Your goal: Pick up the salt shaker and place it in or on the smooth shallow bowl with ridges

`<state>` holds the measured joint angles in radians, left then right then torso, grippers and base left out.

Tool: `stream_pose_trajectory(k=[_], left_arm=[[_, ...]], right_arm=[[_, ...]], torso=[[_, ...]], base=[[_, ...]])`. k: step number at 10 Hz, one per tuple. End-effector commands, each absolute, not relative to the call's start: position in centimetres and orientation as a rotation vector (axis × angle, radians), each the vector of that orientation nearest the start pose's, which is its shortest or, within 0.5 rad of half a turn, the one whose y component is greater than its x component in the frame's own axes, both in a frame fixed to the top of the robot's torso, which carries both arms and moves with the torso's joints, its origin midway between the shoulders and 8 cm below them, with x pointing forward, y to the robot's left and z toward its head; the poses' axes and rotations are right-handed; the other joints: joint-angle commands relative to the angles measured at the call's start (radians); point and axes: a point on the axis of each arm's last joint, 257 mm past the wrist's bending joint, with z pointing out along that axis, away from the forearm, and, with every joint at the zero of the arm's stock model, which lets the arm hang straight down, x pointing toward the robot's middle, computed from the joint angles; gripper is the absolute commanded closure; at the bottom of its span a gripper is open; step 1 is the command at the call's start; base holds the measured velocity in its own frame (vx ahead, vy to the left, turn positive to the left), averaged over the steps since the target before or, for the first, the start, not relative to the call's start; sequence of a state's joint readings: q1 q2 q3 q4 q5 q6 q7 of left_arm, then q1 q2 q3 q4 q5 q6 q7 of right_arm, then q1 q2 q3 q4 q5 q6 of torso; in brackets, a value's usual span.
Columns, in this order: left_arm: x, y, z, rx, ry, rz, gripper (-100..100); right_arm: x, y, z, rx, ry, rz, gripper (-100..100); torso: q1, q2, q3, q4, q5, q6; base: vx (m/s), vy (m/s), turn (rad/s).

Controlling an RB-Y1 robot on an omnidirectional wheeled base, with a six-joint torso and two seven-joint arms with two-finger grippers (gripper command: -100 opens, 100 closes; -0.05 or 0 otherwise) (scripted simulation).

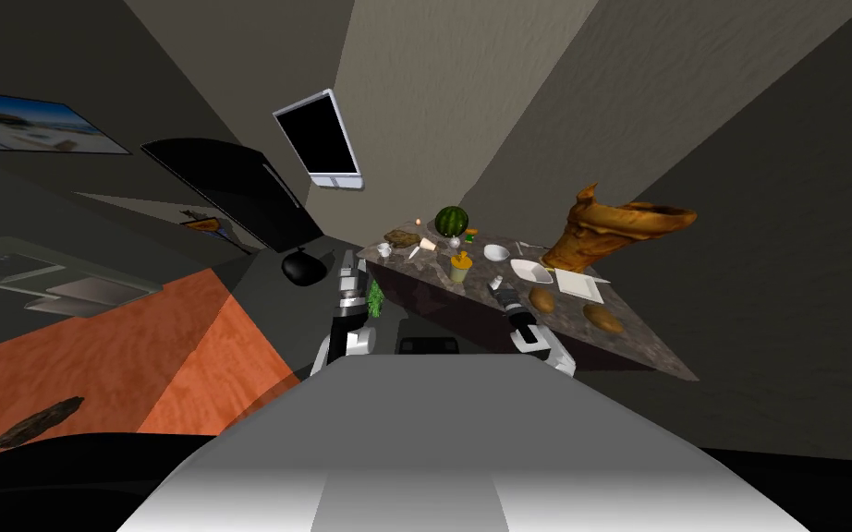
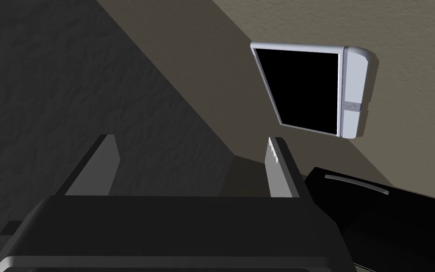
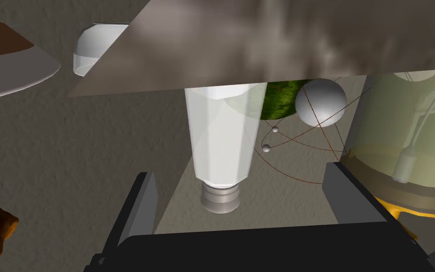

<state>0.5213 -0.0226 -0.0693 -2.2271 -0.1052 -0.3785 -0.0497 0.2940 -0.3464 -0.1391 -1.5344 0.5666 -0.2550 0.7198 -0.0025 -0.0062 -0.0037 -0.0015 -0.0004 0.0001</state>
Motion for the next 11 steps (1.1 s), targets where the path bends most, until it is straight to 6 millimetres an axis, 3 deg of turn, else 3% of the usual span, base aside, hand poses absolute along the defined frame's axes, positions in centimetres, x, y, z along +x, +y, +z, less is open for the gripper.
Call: stream_pose_trajectory(k=[1, 2, 3, 11], left_arm=[[37.4, 25.4, -3.2, -0.746, 0.807, -1.204, 0], [37.4, 25.4, -3.2, -0.746, 0.807, -1.204, 0], [37.4, 25.4, -3.2, -0.746, 0.807, -1.204, 0], [37.4, 25.4, -3.2, -0.746, 0.807, -1.205, 0]], right_arm=[[43.5, -39.9, -29.6, -0.028, 1.679, -0.087, 0], [44.9, -39.3, -29.5, -0.051, 1.669, -0.065, -100], [44.9, -39.4, -29.9, -0.047, 1.676, -0.066, -100], [50.6, -37.5, -30.1, -0.13, 1.662, 0.012, -100]], torso=[[0.0, 0.0, 0.0, 0.0, 0.0, 0.0], [0.002, 0.003, 0.002, 0.001, 0.0, 0.0], [0.004, 0.005, 0.003, 0.001, 0.001, 0.0], [0.006, 0.006, 0.004, 0.001, 0.001, 0.0]], base=[[0.012, -0.007, 0.0], [0.007, 0.019, -0.156], [-0.001, 0.037, -0.094], [-0.007, 0.042, -0.122]])
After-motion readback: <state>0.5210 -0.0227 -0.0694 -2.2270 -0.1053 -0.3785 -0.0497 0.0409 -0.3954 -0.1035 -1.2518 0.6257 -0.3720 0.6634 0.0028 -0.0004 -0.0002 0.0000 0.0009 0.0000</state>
